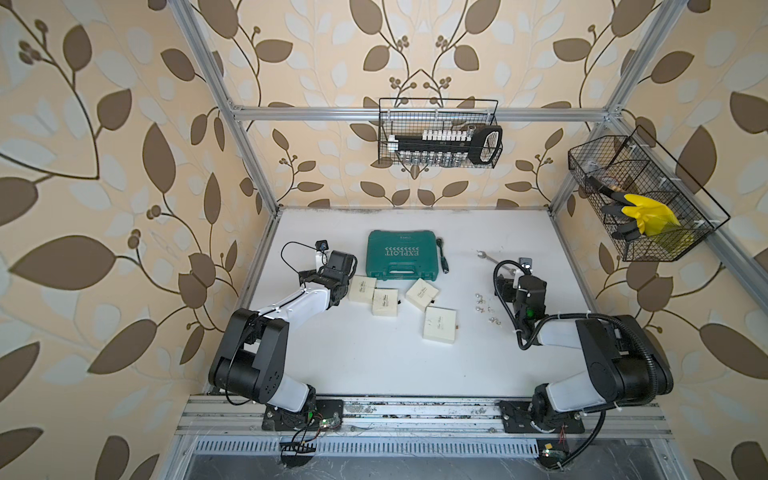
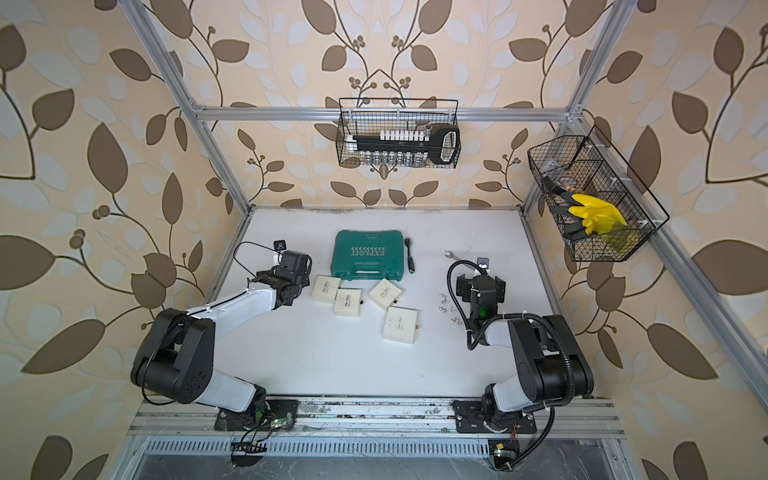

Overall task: Take out the earrings from the drawer-style jewelry box
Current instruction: Reset both arms

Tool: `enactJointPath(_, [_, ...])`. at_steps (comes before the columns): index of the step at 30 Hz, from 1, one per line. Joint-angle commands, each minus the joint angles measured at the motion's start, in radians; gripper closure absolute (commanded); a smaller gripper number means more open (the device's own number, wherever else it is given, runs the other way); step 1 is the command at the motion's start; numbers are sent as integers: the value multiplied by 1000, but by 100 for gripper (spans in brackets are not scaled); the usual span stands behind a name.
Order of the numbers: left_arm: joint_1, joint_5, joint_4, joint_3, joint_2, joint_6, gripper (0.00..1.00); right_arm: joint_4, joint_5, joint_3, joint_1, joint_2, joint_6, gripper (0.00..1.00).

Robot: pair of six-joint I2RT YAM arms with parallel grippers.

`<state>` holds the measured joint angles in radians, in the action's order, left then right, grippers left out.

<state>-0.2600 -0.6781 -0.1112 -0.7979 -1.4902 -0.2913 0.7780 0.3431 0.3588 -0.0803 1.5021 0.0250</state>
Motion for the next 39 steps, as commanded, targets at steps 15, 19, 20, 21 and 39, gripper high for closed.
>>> enactJointPath(15, [31, 301, 307, 93, -80, 228, 1, 83, -65, -6, 2, 6, 0, 0])
enactJointPath(19, [73, 434, 259, 54, -109, 252, 1, 81, -65, -6, 2, 6, 0, 0])
enactJointPath(20, [93, 472, 245, 44, -115, 252, 1, 82, -66, -6, 2, 6, 0, 0])
enactJointPath(21, [109, 494, 235, 35, -120, 249, 1, 81, -66, -5, 2, 6, 0, 0])
enactJointPath(39, [225, 589, 758, 362, 3, 284, 1, 81, -65, -5, 4, 6, -1, 1])
